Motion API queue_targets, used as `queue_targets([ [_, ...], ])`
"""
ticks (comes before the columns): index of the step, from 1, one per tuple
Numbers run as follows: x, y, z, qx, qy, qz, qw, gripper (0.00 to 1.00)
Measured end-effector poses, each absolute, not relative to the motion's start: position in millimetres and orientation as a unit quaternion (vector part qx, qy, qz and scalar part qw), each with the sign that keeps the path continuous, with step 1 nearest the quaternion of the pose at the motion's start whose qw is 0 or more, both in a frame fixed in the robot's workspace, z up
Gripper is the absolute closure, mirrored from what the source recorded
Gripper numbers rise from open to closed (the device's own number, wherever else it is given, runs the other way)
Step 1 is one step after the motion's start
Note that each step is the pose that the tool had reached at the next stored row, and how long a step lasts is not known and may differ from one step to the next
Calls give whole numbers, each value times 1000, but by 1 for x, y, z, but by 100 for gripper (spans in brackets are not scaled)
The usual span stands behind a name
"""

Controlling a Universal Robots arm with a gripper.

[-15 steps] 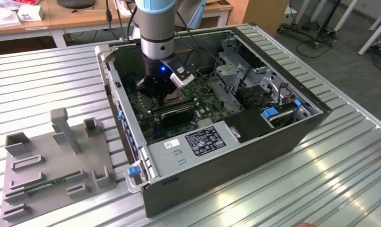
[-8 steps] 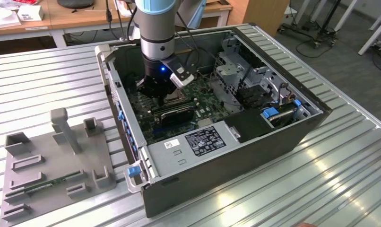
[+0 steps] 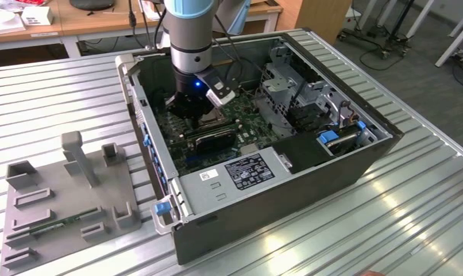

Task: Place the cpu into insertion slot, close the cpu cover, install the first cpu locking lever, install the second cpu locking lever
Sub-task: 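Install the second cpu locking lever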

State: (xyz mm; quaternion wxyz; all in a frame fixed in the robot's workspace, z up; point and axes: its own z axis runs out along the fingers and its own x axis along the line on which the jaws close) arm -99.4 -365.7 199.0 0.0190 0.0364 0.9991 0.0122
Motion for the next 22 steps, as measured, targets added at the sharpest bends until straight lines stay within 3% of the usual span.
queue_targets([
  [12, -99, -366, 198, 37, 999, 19, 19, 89],
  [22, -99, -366, 234, 37, 999, 19, 19, 89],
])
